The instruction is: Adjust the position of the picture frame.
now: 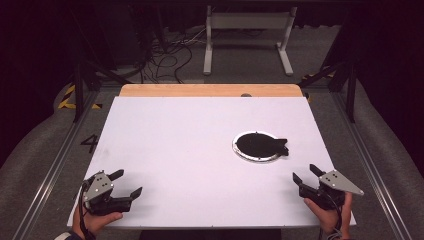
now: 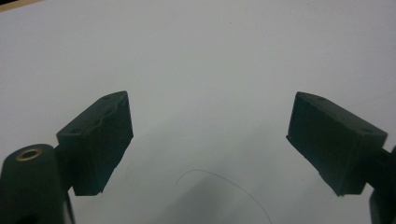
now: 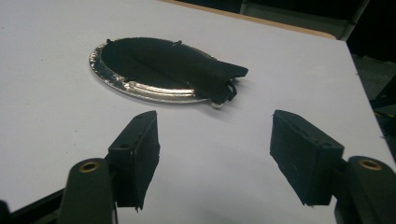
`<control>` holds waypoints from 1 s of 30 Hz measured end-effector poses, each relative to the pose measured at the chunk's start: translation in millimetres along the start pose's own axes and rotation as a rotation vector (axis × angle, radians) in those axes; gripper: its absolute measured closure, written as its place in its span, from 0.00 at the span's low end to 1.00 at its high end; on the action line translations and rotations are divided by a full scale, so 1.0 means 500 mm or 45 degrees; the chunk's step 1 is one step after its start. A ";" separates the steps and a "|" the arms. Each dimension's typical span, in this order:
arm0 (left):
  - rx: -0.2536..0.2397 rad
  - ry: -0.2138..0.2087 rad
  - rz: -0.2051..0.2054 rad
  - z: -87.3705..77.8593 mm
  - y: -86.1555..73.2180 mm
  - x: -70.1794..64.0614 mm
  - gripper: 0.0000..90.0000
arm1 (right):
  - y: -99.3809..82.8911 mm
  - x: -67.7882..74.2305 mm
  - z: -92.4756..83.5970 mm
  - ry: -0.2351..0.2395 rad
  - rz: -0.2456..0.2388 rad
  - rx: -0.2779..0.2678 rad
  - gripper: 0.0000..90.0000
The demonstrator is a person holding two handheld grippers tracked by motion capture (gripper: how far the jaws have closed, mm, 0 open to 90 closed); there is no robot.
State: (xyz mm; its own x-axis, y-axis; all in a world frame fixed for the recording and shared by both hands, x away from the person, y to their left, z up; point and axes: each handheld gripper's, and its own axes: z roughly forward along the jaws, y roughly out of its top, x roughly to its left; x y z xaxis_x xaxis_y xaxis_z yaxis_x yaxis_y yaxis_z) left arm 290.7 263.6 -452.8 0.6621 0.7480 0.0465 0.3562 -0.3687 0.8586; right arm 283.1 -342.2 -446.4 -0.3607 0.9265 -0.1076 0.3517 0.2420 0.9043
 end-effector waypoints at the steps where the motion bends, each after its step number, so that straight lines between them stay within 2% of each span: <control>1: 0.010 0.007 0.008 0.000 0.000 -0.001 0.18 | 0.001 0.000 0.002 0.008 0.005 0.005 0.40; 5: 0.000 0.013 0.024 -0.004 -0.004 -0.007 0.21 | 0.006 0.003 0.012 0.026 -0.010 0.026 0.46; 10: -0.016 -0.003 -0.010 -0.009 -0.010 0.002 0.24 | 0.018 -0.003 0.037 0.023 -0.014 0.067 0.57; 13: -0.025 -0.009 -0.015 -0.009 -0.008 0.003 0.28 | 0.028 -0.020 0.053 0.021 0.025 0.094 0.71; 15: 0.013 -0.009 0.011 -0.003 -0.008 -0.001 0.34 | 0.035 -0.034 0.064 0.047 0.048 0.130 0.86; 16: 0.037 -0.001 0.019 -0.001 -0.008 -0.003 0.36 | 0.038 -0.040 0.070 0.040 0.051 0.152 0.89; 18: 0.042 -0.003 0.018 0.000 -0.008 -0.004 0.41 | 0.046 -0.056 0.087 0.037 0.069 0.187 0.91; 20: 0.038 -0.007 0.020 0.000 -0.008 -0.002 0.47 | 0.049 -0.061 0.093 0.032 0.069 0.188 0.92; 21: 0.039 -0.016 0.025 -0.001 -0.008 0.000 0.47 | 0.053 -0.069 0.105 0.024 0.077 0.198 0.92; 22: 0.046 -0.026 0.027 -0.001 -0.008 0.000 0.57 | 0.059 -0.079 0.126 0.020 0.075 0.204 0.92; 24: 0.049 -0.035 0.027 0.001 -0.009 0.000 0.62 | 0.066 -0.087 0.148 0.042 0.108 0.219 0.91; 25: 0.055 -0.037 0.034 0.001 -0.008 0.000 0.67 | 0.069 -0.090 0.158 0.052 0.117 0.225 0.91; 27: 0.069 -0.040 0.037 0.002 -0.008 0.001 0.75 | 0.073 -0.089 0.177 0.044 0.112 0.239 0.91; 30: 0.083 -0.054 0.040 0.002 -0.008 0.003 0.88 | 0.072 -0.081 0.199 0.036 0.073 0.282 0.91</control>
State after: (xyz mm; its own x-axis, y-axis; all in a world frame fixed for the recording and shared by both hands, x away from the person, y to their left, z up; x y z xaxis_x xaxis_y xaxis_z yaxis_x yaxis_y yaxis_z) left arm 290.8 265.5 -456.5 0.7005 0.7119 0.0500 0.3761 -0.4277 0.8220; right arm 396.2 -342.5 -450.7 -0.3581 0.9326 -0.0444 0.5523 0.2499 0.7953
